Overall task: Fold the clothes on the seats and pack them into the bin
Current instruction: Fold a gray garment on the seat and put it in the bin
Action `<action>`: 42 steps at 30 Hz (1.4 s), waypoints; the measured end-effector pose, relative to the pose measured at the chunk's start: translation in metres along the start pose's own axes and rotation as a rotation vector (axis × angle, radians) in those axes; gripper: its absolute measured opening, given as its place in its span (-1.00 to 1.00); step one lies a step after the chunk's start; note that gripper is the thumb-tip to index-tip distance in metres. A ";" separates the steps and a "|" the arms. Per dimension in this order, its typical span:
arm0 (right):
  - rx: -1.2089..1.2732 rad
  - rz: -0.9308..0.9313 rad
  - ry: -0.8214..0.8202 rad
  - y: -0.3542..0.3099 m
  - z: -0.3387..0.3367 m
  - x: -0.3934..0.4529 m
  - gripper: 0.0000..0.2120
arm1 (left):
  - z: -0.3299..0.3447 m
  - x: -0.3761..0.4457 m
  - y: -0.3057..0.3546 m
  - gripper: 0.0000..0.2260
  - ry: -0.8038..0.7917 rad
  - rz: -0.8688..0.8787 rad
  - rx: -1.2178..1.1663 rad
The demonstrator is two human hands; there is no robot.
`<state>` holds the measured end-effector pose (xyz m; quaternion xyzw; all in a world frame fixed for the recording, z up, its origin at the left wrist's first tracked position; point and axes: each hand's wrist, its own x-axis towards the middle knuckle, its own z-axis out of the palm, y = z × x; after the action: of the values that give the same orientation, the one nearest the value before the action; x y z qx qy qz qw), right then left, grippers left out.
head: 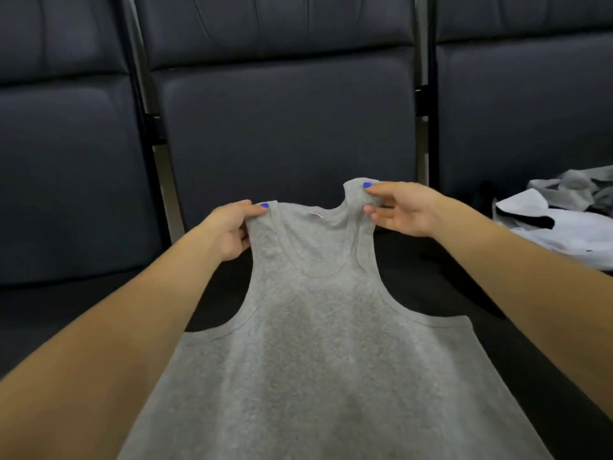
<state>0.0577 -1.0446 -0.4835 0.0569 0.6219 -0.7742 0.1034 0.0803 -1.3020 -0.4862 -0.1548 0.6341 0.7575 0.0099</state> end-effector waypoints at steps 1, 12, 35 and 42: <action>-0.048 -0.031 -0.009 -0.007 -0.001 -0.014 -0.77 | -0.003 -0.010 0.006 -0.47 -0.005 0.019 -0.003; -0.347 -0.214 -0.265 -0.069 -0.012 -0.165 -0.93 | -0.032 -0.126 0.059 -0.51 -0.137 0.213 0.119; -0.537 0.283 -0.778 0.043 -0.050 -0.285 -0.82 | -0.133 -0.294 -0.066 -0.50 -0.495 0.004 0.526; -0.697 0.450 -0.711 0.079 -0.051 -0.303 -0.73 | -0.140 -0.306 -0.090 -0.64 -0.663 0.033 0.754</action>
<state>0.3682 -0.9845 -0.5044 -0.1144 0.7406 -0.4526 0.4832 0.4218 -1.3635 -0.5176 0.1184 0.8289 0.4839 0.2542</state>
